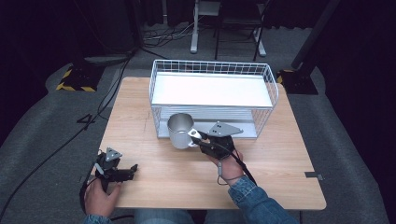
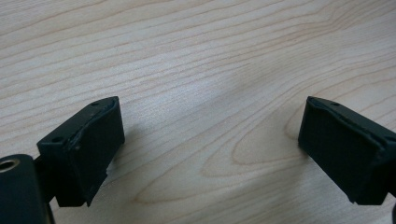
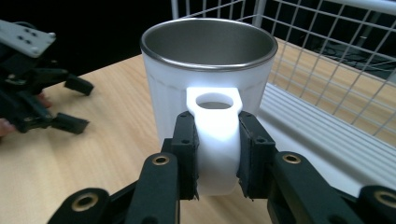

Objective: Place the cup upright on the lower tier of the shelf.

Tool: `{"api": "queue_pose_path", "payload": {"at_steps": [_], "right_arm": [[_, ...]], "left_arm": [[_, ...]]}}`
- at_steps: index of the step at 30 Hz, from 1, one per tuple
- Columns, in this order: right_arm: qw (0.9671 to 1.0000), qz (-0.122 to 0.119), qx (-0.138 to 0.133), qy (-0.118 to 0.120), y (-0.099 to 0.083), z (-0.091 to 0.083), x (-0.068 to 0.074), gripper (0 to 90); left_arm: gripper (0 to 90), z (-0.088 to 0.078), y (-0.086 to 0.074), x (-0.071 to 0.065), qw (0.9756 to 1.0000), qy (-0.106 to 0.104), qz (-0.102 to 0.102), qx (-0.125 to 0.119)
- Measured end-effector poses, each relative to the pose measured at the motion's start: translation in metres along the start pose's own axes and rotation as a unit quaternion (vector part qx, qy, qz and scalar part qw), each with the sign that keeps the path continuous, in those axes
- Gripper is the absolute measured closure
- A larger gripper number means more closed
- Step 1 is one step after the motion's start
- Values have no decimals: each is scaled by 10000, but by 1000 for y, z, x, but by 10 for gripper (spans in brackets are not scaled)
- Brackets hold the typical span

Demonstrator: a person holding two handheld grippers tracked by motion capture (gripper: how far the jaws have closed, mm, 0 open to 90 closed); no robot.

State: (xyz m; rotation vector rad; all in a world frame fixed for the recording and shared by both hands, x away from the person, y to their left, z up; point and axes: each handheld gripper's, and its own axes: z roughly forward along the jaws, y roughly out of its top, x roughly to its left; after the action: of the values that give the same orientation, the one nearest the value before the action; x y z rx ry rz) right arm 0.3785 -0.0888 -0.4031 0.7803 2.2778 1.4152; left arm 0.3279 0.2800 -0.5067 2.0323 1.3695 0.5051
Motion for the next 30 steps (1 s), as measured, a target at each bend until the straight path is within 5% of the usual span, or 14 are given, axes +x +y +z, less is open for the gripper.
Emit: {"api": "queue_pose_path", "payload": {"at_steps": [22,30], "right_arm": [[9934,351,-42,-1094,-2,48,-46,715],[9919,288,-22,-1239,-8,61,-51,715]], "left_arm": [[73,0,0,0,10000,-3,-1,1],[73,0,0,0,10000,-1,-1,1]]}}
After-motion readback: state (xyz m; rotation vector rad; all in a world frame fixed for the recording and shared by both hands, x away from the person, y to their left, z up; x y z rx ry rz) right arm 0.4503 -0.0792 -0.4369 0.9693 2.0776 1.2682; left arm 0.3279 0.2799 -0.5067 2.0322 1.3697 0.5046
